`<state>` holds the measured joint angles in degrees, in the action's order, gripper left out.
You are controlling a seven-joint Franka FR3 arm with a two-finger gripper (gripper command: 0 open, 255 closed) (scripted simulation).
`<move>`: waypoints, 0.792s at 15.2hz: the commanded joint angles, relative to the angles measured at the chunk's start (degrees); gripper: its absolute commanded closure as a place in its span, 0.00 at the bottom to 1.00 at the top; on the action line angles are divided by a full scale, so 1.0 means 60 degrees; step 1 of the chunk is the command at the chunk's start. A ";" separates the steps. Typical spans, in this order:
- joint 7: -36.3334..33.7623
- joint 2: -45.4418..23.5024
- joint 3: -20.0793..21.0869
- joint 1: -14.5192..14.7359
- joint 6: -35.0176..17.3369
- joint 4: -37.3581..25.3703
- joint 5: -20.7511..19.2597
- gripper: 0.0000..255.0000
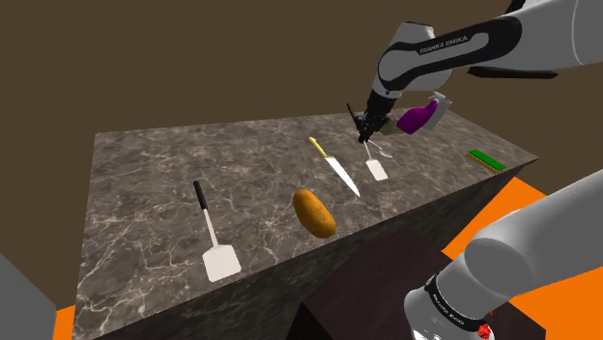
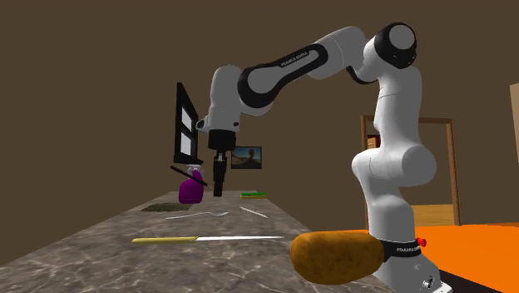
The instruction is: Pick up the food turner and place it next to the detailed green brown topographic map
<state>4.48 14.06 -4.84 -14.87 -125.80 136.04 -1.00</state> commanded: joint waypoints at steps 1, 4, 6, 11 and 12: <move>0.0476 0.0032 -0.0299 -0.0196 -0.0032 0.0060 -0.0054 1.00; 0.1214 0.0047 -0.0780 -0.0511 -0.0013 0.0051 -0.0138 1.00; 0.1713 0.0004 -0.1102 -0.0717 0.0003 -0.0011 -0.0184 1.00; 0.2985 -0.0285 -0.1913 -0.1201 0.0057 -0.0360 -0.0221 1.00; 0.3246 -0.0374 -0.2071 -0.1295 0.0071 -0.0463 -0.0210 1.00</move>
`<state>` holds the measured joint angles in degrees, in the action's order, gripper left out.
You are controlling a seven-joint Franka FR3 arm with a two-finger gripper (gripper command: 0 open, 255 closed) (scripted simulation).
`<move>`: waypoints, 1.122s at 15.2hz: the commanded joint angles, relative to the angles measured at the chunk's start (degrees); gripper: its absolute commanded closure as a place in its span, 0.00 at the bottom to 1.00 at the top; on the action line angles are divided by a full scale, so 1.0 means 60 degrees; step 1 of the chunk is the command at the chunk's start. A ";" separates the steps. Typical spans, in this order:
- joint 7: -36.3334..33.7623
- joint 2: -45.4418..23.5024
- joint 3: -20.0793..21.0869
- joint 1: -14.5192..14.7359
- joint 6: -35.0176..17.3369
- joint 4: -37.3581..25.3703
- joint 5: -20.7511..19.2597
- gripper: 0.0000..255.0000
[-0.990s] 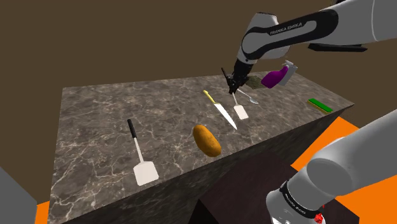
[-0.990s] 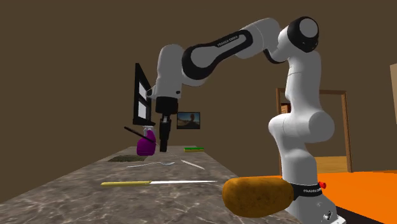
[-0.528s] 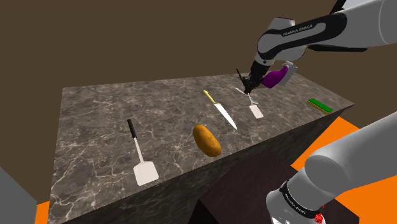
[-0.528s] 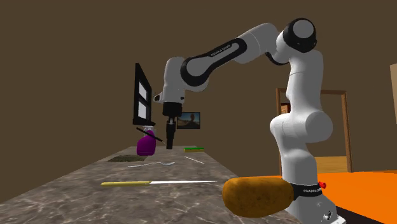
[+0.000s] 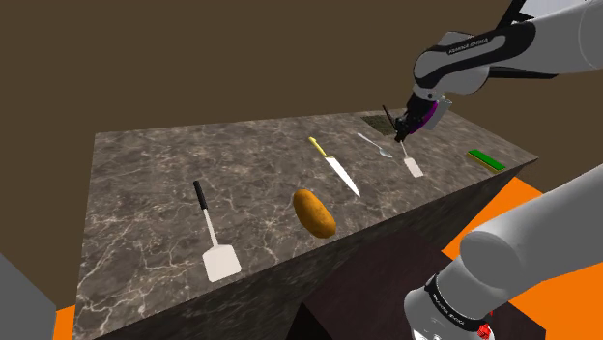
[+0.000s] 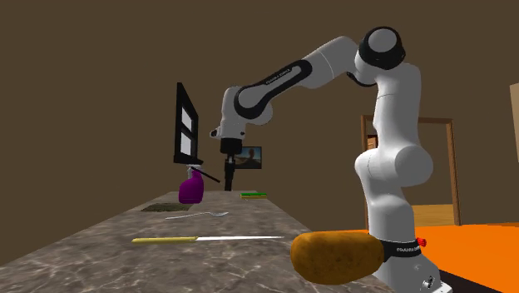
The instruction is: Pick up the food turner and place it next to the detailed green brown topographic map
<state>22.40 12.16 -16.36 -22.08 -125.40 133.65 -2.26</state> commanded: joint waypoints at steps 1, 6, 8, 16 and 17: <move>0.0522 -0.0156 -0.0311 -0.0181 0.0021 -0.0178 0.0018 1.00; 0.1872 -0.0809 -0.1081 -0.0614 0.0133 -0.0907 0.0239 1.00; 0.2430 -0.1143 -0.1372 -0.0786 0.0199 -0.1274 0.0397 1.00; 0.3059 -0.1810 -0.1616 -0.0938 -0.0492 -0.1171 0.0772 1.00; 0.3094 -0.1880 -0.1620 -0.0938 -0.0618 -0.1108 0.0816 1.00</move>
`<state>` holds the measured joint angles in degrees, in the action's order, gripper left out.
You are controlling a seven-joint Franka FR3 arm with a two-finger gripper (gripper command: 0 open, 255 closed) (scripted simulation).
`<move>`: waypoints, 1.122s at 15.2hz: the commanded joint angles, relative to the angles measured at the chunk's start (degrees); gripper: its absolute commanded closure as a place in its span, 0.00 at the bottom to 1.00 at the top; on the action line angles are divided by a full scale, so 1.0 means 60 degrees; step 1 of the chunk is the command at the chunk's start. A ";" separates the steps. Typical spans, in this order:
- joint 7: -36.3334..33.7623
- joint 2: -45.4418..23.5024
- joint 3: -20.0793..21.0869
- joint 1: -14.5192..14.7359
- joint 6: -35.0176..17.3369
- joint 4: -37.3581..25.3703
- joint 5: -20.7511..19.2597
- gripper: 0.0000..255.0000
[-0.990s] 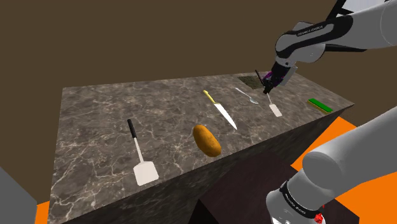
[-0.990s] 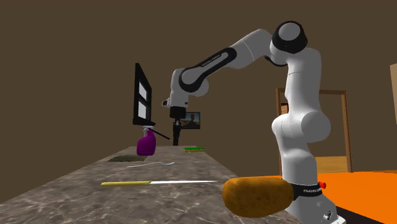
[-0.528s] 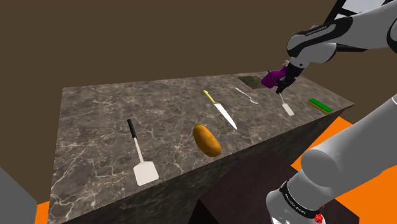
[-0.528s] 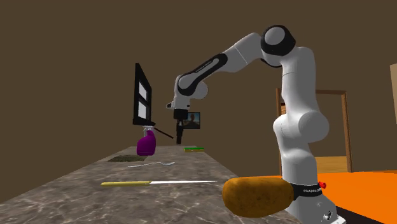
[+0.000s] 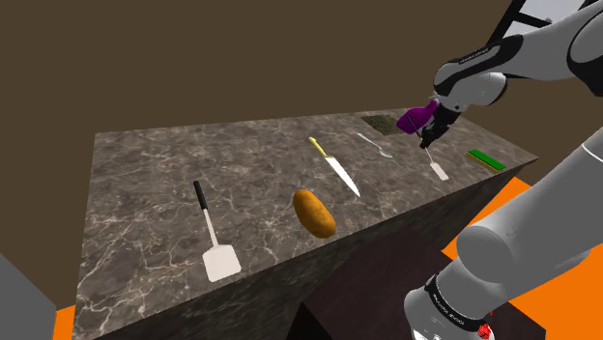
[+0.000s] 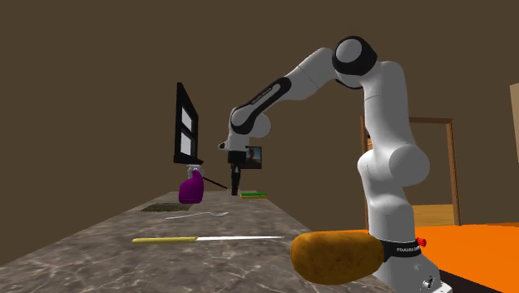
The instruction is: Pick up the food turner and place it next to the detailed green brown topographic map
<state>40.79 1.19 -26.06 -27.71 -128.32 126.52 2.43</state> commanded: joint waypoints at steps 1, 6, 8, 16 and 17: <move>0.0067 -0.0125 -0.0006 -0.0002 -0.0256 0.0141 0.0081 1.00; 0.0277 -0.0520 -0.0009 -0.0011 -0.0876 0.0415 0.0351 1.00; 0.0323 -0.0604 -0.0005 -0.0015 -0.0998 0.0464 0.0411 1.00; 0.0324 -0.0604 -0.0005 -0.0015 -0.0997 0.0463 0.0412 0.00; 0.0324 -0.0604 -0.0005 -0.0015 -0.0997 0.0463 0.0412 0.00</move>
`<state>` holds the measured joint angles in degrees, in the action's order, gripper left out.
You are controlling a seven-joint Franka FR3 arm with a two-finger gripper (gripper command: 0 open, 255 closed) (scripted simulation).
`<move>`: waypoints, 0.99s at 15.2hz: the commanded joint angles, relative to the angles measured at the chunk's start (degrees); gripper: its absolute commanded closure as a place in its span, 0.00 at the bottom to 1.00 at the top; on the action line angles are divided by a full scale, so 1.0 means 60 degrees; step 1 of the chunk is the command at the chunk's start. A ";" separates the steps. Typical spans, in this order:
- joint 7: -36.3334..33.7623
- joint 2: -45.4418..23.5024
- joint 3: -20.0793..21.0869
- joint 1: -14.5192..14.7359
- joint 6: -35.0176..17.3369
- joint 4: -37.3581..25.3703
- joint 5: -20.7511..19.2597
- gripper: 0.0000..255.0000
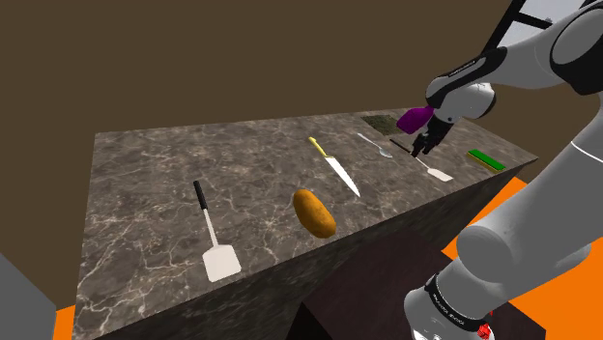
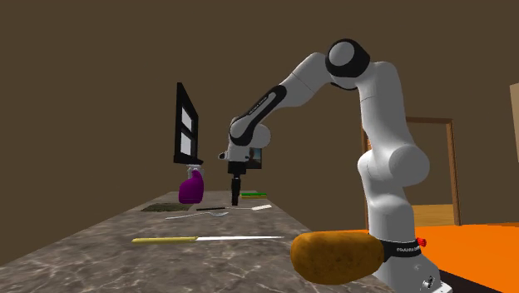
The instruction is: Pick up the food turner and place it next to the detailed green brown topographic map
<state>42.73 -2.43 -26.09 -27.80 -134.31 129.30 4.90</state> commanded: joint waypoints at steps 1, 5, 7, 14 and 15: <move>0.0000 0.0000 0.0000 0.0000 0.0000 0.0000 0.0000 0.00; -0.0112 0.0228 -0.0013 0.0006 0.0302 -0.0102 -0.0159 0.00; -0.0305 0.0648 -0.0019 0.0011 0.0916 -0.0347 -0.0432 0.00; -0.0371 0.0799 -0.0011 0.0006 0.1161 -0.0459 -0.0523 0.00; -0.0371 0.0799 -0.0011 0.0006 0.1161 -0.0459 -0.0523 0.00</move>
<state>40.51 2.35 -26.15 -27.76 -127.35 126.54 1.77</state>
